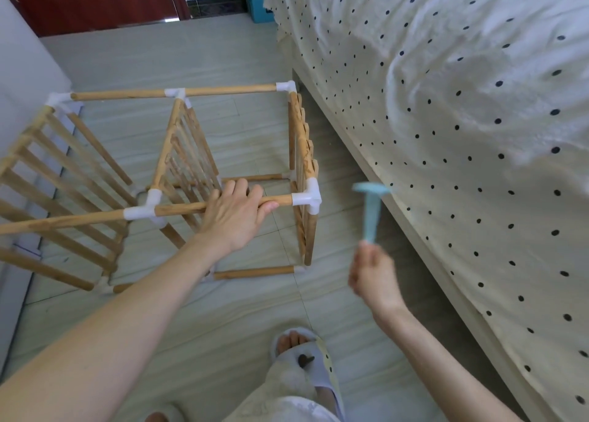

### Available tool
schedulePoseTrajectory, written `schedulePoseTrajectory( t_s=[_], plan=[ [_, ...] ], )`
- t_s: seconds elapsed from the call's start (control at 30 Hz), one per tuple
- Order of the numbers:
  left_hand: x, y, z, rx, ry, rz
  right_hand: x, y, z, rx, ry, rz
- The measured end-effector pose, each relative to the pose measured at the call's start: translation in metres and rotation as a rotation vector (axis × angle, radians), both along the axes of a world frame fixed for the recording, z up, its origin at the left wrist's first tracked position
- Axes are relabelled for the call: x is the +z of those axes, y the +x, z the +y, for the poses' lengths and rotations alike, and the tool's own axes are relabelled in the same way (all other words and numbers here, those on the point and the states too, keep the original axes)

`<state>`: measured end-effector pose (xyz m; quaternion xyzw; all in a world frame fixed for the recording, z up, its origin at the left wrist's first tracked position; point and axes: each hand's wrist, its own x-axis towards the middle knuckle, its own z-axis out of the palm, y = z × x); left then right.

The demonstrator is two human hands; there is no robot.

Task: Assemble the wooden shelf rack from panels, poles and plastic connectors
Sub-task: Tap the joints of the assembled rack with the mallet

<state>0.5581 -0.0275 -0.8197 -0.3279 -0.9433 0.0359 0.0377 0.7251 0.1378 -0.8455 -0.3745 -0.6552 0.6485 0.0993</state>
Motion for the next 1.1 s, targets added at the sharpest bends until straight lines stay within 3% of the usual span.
schedulePoseTrajectory(
  t_s=[0.03,0.13,0.23,0.5,0.6,0.73,1.0,1.1],
  plan=[
    [0.0,0.0,0.0,0.0,0.0,-0.002,-0.001,0.002,-0.003,0.1,-0.014,-0.027],
    [0.0,-0.001,0.0,0.002,-0.006,-0.007,-0.002,0.003,-0.003,-0.03,0.046,-0.01],
    [0.0,-0.002,0.0,0.0,0.002,-0.009,-0.001,0.001,-0.008,0.082,0.038,-0.03],
    [0.0,-0.001,-0.001,0.007,-0.002,-0.025,0.001,-0.008,-0.017,0.071,0.074,0.008],
    [0.001,-0.003,-0.002,0.008,0.005,-0.028,-0.001,-0.007,-0.02,0.199,0.013,-0.026],
    [-0.001,-0.006,-0.003,0.005,-0.004,-0.04,-0.008,-0.006,-0.014,0.064,-0.025,-0.039],
    [-0.003,-0.021,-0.007,0.003,0.076,-0.055,-0.053,-0.006,-0.011,0.078,-0.133,-0.174],
    [-0.013,-0.023,-0.003,0.041,0.165,0.043,-0.088,-0.01,-0.008,0.104,-0.112,-0.278]
  ],
)
